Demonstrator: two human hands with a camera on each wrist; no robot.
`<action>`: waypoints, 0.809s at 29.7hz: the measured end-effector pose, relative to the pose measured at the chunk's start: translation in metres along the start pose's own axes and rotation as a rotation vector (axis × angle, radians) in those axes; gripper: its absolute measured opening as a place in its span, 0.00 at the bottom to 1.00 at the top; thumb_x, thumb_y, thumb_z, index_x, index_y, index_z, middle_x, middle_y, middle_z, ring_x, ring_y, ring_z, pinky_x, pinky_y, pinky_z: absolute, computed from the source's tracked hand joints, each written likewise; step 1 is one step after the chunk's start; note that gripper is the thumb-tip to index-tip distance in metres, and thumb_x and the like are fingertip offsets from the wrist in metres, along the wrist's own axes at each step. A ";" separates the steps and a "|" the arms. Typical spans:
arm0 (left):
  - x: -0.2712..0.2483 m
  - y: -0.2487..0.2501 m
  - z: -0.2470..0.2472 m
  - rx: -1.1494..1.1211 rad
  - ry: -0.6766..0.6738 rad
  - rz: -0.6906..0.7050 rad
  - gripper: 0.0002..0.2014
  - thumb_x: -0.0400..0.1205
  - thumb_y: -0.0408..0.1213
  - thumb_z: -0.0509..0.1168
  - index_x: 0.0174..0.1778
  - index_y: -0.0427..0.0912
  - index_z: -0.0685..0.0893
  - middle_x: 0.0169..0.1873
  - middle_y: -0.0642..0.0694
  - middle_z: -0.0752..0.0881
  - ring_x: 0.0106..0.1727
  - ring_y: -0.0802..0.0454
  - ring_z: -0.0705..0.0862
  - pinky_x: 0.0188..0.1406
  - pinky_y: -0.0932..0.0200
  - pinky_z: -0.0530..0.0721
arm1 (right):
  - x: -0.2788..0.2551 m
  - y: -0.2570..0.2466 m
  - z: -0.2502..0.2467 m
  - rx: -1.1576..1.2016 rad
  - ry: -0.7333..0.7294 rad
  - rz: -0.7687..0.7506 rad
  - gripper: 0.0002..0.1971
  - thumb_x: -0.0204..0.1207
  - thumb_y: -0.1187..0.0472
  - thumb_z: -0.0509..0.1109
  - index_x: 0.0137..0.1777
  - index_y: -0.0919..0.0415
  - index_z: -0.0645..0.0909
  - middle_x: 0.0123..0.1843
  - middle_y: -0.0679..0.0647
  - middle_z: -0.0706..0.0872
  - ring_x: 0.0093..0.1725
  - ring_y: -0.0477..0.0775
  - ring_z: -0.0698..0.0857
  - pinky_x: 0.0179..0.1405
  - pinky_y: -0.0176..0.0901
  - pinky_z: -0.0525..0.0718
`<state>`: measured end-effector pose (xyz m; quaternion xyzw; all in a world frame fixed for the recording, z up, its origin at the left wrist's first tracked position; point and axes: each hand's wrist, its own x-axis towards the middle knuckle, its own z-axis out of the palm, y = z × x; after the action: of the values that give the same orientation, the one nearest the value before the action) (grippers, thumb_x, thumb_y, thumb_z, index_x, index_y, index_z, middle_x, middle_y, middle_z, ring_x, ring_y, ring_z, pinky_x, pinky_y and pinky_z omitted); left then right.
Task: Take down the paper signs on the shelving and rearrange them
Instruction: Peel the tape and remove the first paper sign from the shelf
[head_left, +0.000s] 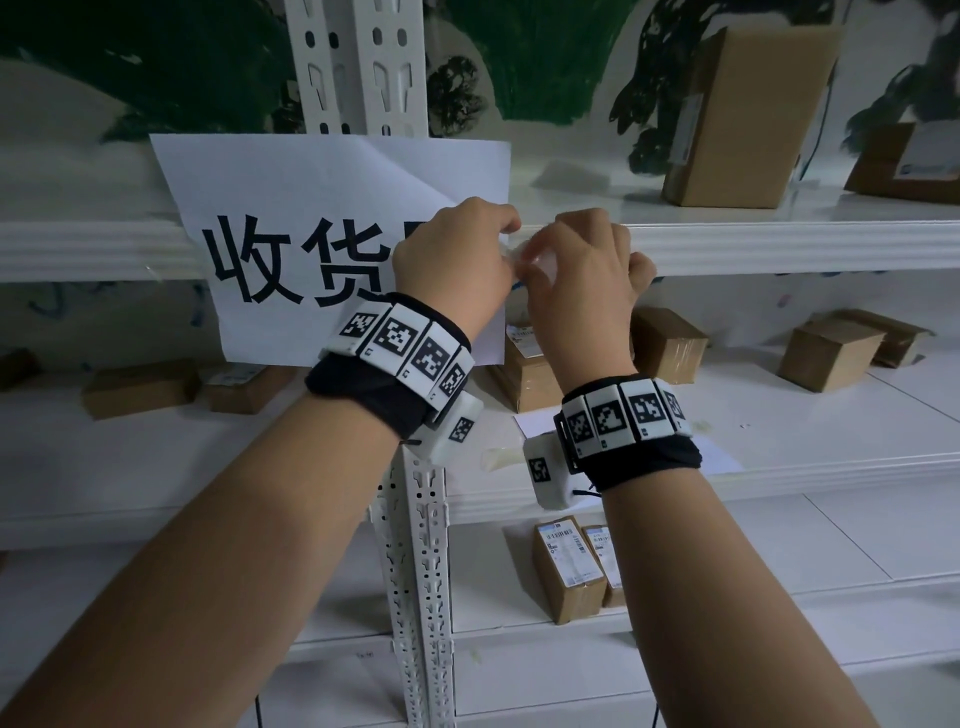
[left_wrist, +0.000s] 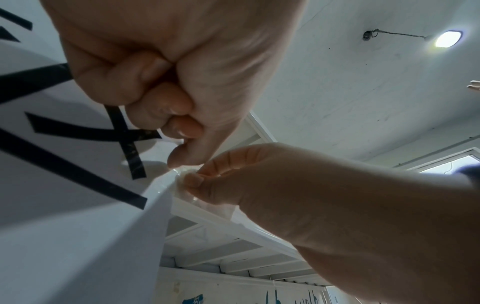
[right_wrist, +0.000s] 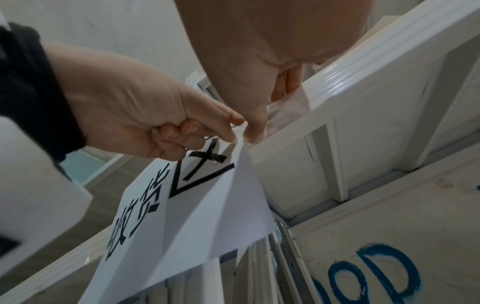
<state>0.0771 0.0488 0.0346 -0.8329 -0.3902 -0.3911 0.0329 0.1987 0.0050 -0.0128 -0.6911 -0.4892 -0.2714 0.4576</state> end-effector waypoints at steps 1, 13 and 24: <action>0.000 -0.001 0.000 0.004 -0.001 0.003 0.19 0.84 0.38 0.67 0.69 0.59 0.86 0.58 0.46 0.92 0.59 0.38 0.89 0.52 0.47 0.84 | 0.001 -0.002 0.001 -0.002 0.003 0.013 0.05 0.80 0.56 0.77 0.53 0.45 0.90 0.68 0.48 0.82 0.71 0.57 0.78 0.63 0.53 0.60; -0.011 0.001 -0.006 0.052 -0.045 0.025 0.23 0.83 0.29 0.63 0.70 0.57 0.83 0.51 0.47 0.91 0.54 0.39 0.89 0.40 0.52 0.76 | -0.004 0.000 -0.006 0.067 -0.097 -0.001 0.03 0.89 0.58 0.71 0.57 0.53 0.86 0.79 0.50 0.80 0.85 0.57 0.73 0.70 0.57 0.62; -0.038 -0.001 -0.015 -0.096 0.121 0.030 0.22 0.87 0.41 0.65 0.78 0.61 0.82 0.48 0.48 0.94 0.55 0.41 0.91 0.52 0.44 0.91 | -0.028 -0.013 -0.018 0.546 -0.039 0.102 0.03 0.87 0.57 0.74 0.55 0.55 0.85 0.55 0.43 0.90 0.59 0.41 0.87 0.59 0.26 0.79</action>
<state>0.0522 0.0206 0.0186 -0.8140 -0.3559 -0.4586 0.0222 0.1770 -0.0216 -0.0232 -0.5710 -0.5174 -0.0927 0.6307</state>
